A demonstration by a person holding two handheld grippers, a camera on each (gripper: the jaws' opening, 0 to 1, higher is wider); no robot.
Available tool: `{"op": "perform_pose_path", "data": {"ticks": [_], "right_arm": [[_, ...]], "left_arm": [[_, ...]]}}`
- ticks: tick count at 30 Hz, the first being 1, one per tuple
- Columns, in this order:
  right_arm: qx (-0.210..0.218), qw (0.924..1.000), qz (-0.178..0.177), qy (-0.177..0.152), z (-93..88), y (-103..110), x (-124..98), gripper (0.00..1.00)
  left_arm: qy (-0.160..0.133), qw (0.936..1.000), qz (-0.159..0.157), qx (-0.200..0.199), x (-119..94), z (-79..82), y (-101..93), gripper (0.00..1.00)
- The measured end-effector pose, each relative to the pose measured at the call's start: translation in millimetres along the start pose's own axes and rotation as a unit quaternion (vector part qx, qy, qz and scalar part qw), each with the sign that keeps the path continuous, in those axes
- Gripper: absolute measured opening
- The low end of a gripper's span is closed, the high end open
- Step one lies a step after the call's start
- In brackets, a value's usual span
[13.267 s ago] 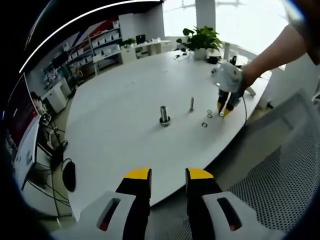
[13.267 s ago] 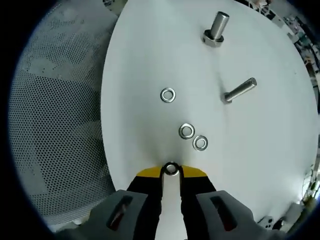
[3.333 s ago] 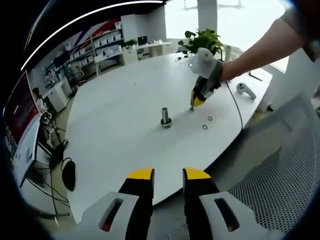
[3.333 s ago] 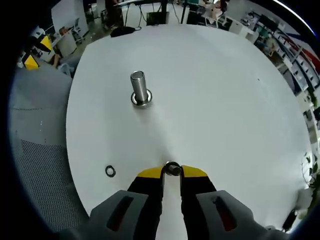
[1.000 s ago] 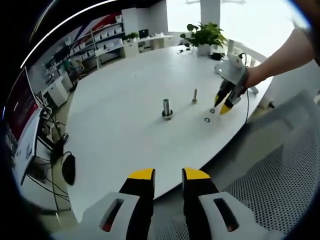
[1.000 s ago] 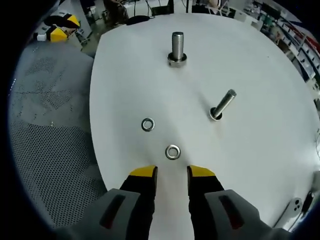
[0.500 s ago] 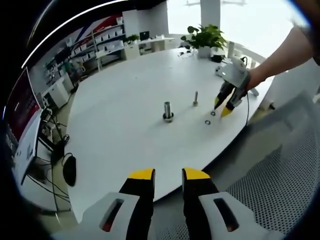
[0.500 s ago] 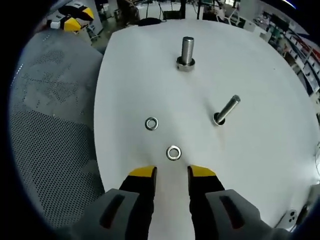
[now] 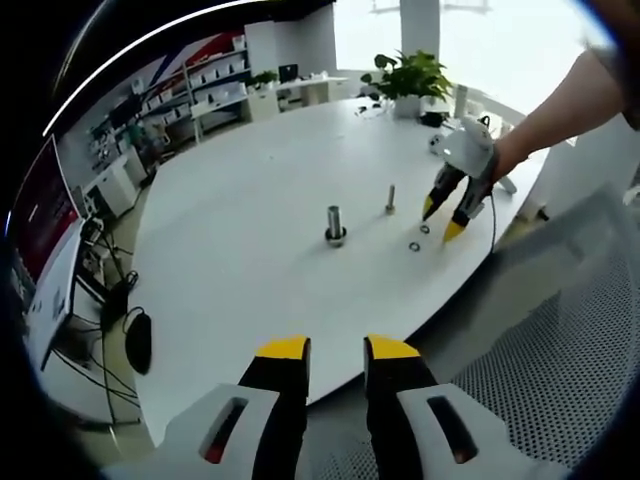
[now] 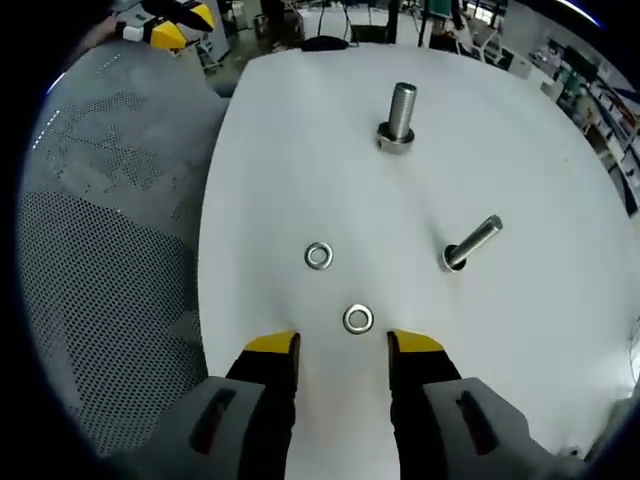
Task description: Place the washer onto the threaded stud by aligning its center hole with the stud, sliding it down to the base, and recovering from edge contact or off-axis alignment until the washer reaches the visible bottom stop.
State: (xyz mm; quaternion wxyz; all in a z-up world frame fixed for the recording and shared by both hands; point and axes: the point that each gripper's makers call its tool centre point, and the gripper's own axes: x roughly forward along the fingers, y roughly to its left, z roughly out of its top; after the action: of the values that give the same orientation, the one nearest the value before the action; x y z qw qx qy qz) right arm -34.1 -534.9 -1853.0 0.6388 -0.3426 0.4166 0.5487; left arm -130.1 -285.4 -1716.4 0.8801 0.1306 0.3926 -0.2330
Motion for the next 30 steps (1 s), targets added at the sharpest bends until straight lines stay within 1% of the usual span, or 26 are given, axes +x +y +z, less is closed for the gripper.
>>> {"op": "perform_pose_path", "data": {"ticks": [2, 4, 6, 7, 9, 11, 14, 16, 17, 19, 20, 22, 23, 24, 26, 28, 30], "right_arm": [[-0.024, 0.9996, 0.01, -0.007, 0.3, 1.3, 0.6, 0.38], [-0.034, 0.9993, 0.012, -0.011, -0.9, 0.4, 0.2, 0.37], [-0.022, 0.9994, 0.011, -0.023, 0.4, -4.0, -0.1, 0.34], [-0.001, 0.9995, 0.012, -0.031, 1.8, -5.9, -0.2, 0.32], [0.02, 0.9992, 0.012, -0.033, 3.2, -8.8, -0.4, 0.29], [0.013, 0.9995, 0.01, -0.028, 5.3, -11.3, 1.7, 0.27], [-0.013, 0.9996, 0.011, -0.021, 11.4, -11.8, 5.5, 0.25], [-0.072, 0.9972, 0.022, 0.002, 13.4, -8.8, 6.9, 0.25], [-0.087, 0.9958, 0.025, 0.014, 12.5, -8.5, 6.8, 0.25], [-0.102, 0.9934, 0.035, 0.039, 10.7, -6.5, 5.8, 0.25], [-0.121, 0.9903, 0.042, 0.053, 10.6, -6.9, 5.7, 0.25], [-0.143, 0.9854, 0.048, 0.079, 9.6, -7.0, 5.5, 0.25], [-0.147, 0.9844, 0.048, 0.083, 9.6, -7.0, 5.6, 0.25], [-0.162, 0.9805, 0.047, 0.1, 9.1, -7.4, 6.4, 0.25], [-0.166, 0.9787, 0.045, 0.112, 10.7, -5.6, 7.6, 0.25], [-0.181, 0.9749, 0.047, 0.12, 11.0, -5.0, 8.6, 0.23], [-0.194, 0.9722, 0.047, 0.122, 13.4, -3.8, 8.5, 0.15]], "left_arm": [[-0.002, 1.0, 0.001, -0.002, -0.1, 0.5, 0.9, 0.19], [-0.008, 1.0, 0.002, -0.004, -1.1, 2.6, 1.9, 0.19], [-0.015, 0.9999, 0.003, -0.006, -2.8, 4.5, 2.4, 0.19], [-0.015, 0.9999, 0.002, -0.007, -2.7, 4.5, 2.0, 0.19], [-0.008, 1.0, -0.001, -0.002, -1.1, 2.5, -0.7, 0.19], [0.0, 1.0, -0.003, 0.001, 0.4, 0.0, -2.4, 0.19], [0.0, 1.0, -0.001, -0.002, -0.6, -0.6, -0.6, 0.19], [-0.002, 1.0, 0.001, -0.004, -1.2, -0.2, -0.2, 0.19], [-0.001, 1.0, 0.0, -0.003, -1.5, -0.2, -0.7, 0.19], [0.001, 1.0, 0.0, -0.002, -1.3, -0.7, -0.7, 0.19], [0.001, 1.0, 0.001, -0.002, -1.3, -0.8, -0.5, 0.19], [-0.002, 1.0, 0.002, -0.003, -1.4, 0.1, 0.3, 0.19], [-0.003, 1.0, 0.002, -0.003, -1.5, 0.6, 0.7, 0.19], [-0.004, 1.0, 0.004, -0.003, -1.5, 1.0, 1.4, 0.19], [-0.005, 1.0, 0.005, -0.005, -2.0, 1.4, 2.3, 0.19], [-0.006, 0.9999, 0.007, -0.005, -2.1, 2.1, 3.0, 0.19], [-0.006, 0.9999, 0.007, -0.005, -2.2, 2.5, 2.8, 0.19]]}}
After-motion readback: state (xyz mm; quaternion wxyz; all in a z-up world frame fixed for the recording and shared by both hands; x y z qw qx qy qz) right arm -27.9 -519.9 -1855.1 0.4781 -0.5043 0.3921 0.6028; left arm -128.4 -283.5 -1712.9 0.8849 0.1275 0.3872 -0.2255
